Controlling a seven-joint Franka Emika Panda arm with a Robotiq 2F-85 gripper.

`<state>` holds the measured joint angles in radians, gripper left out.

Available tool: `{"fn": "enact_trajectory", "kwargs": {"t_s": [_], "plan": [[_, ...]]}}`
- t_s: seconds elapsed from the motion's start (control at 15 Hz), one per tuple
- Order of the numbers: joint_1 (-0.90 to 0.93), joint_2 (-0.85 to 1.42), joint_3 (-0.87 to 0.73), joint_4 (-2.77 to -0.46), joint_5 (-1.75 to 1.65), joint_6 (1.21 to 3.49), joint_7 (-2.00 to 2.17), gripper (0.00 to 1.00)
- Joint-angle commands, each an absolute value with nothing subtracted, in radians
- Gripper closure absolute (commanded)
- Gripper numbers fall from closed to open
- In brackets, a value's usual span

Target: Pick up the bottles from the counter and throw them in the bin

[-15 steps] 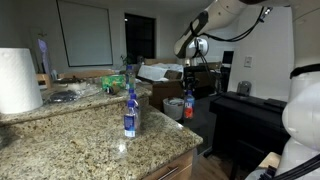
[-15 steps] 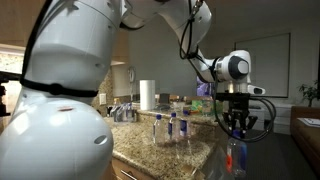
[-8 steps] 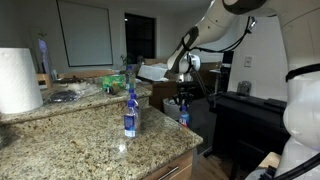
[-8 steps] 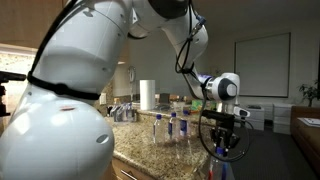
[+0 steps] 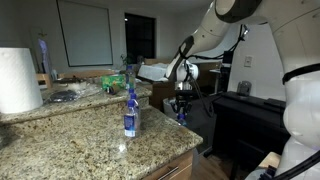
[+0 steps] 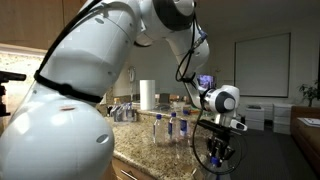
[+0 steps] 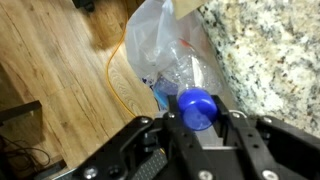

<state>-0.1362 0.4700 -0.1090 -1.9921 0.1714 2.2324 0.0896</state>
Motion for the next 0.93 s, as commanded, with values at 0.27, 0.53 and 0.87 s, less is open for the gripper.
{"fn": "enact_trajectory", "kwargs": {"t_s": [0.27, 0.53, 0.87], "plan": [[-0.16, 0.452, -0.137, -1.94, 0.186, 2.278, 0.143, 0.9], [-0.178, 0.455, -0.144, -1.908, 0.212, 2.279, 0.164, 0.9], [-0.225, 0.474, -0.106, -1.888, 0.384, 2.281, 0.145, 0.9]]}}
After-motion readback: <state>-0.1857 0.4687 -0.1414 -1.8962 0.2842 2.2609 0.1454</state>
